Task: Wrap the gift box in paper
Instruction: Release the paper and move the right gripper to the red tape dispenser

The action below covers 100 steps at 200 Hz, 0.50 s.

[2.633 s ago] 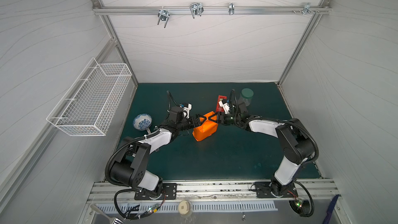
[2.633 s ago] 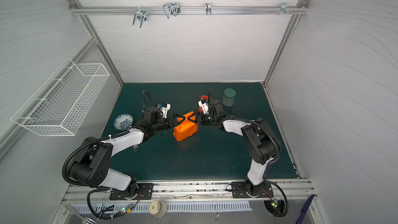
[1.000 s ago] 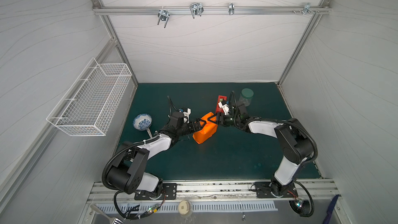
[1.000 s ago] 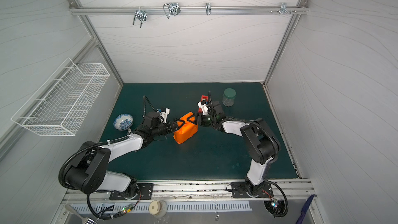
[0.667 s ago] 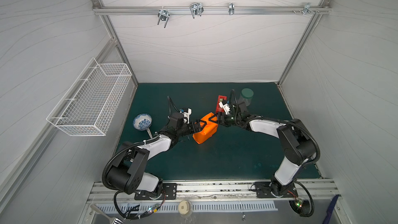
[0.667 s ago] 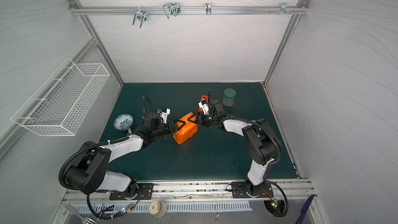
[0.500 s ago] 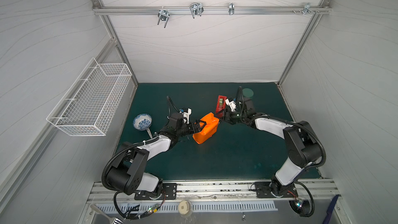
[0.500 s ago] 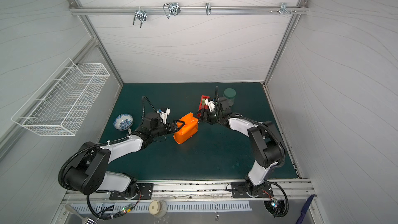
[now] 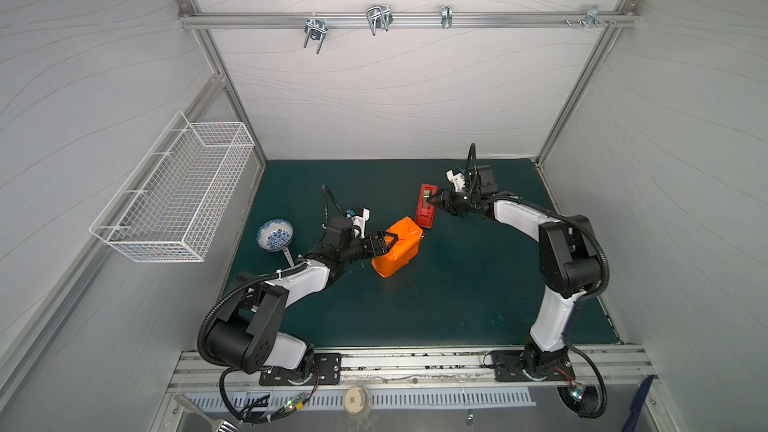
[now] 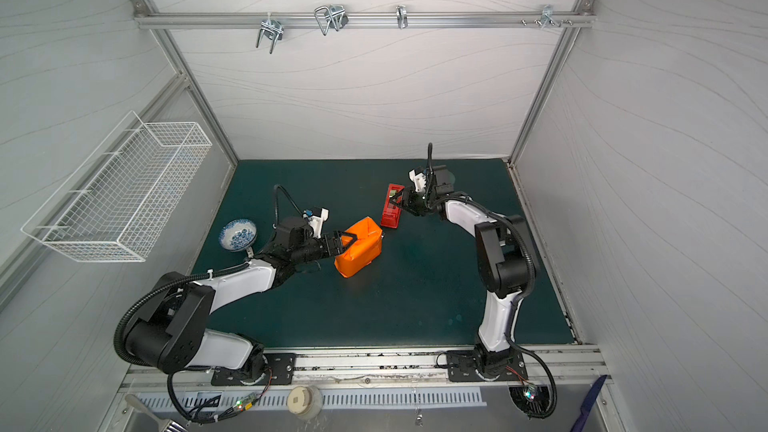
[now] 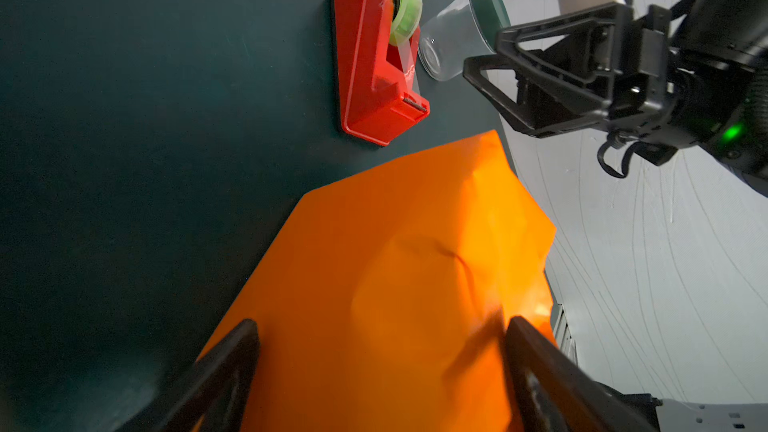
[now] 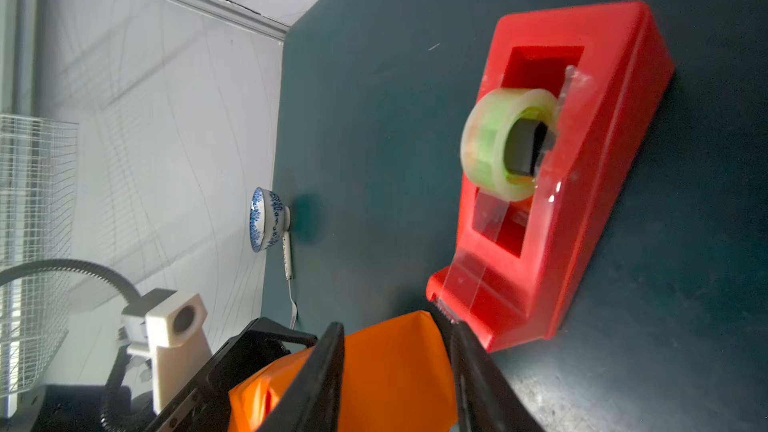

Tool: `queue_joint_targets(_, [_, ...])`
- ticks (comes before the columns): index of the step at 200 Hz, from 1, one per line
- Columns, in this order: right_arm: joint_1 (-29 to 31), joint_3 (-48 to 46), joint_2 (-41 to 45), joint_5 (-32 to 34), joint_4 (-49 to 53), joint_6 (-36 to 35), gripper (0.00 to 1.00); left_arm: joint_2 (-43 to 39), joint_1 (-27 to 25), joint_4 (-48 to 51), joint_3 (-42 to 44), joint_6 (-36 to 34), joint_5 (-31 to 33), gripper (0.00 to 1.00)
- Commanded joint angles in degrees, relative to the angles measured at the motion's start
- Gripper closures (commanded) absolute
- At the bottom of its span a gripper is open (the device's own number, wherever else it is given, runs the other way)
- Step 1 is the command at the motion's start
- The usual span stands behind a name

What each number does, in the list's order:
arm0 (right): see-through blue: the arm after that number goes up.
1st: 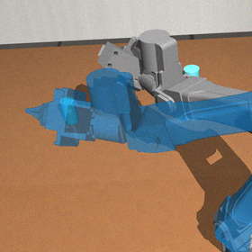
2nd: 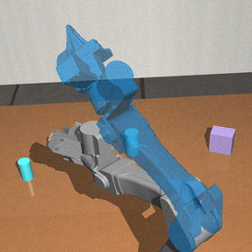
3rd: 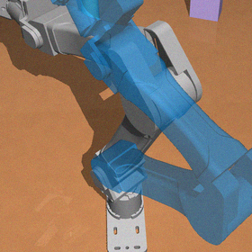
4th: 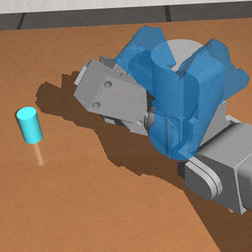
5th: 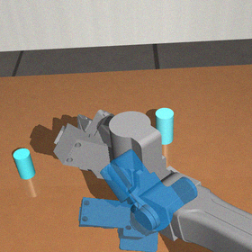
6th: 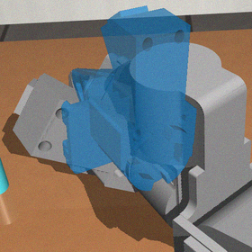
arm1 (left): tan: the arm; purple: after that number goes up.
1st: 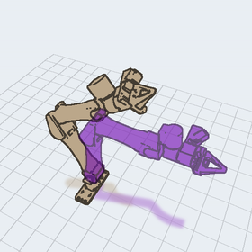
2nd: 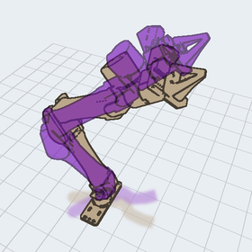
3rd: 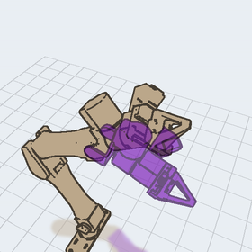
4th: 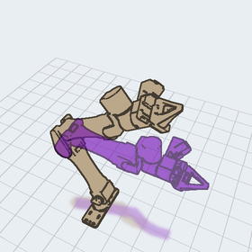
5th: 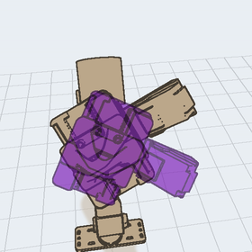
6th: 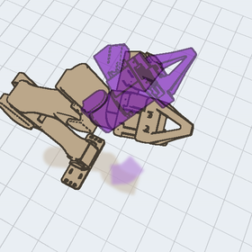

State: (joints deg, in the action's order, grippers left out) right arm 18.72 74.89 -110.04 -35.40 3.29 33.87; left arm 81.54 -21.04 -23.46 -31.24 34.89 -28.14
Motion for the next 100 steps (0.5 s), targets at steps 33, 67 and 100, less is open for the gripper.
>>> queue_joint_targets(33, [-0.29,6.30,-7.27,-0.28,5.95,-1.60,0.61,1.78,0.12,7.91,1.63,-2.38,0.72,0.07])
queue_joint_targets(67, [-0.27,7.42,-10.07,-1.63,5.36,-1.15,0.63,1.43,0.12,8.16,1.63,-2.62,0.92,0.08])
queue_joint_targets(100, [-0.26,7.76,-12.24,-4.17,3.17,0.90,0.70,1.43,0.12,8.26,1.76,-2.64,1.05,0.08])
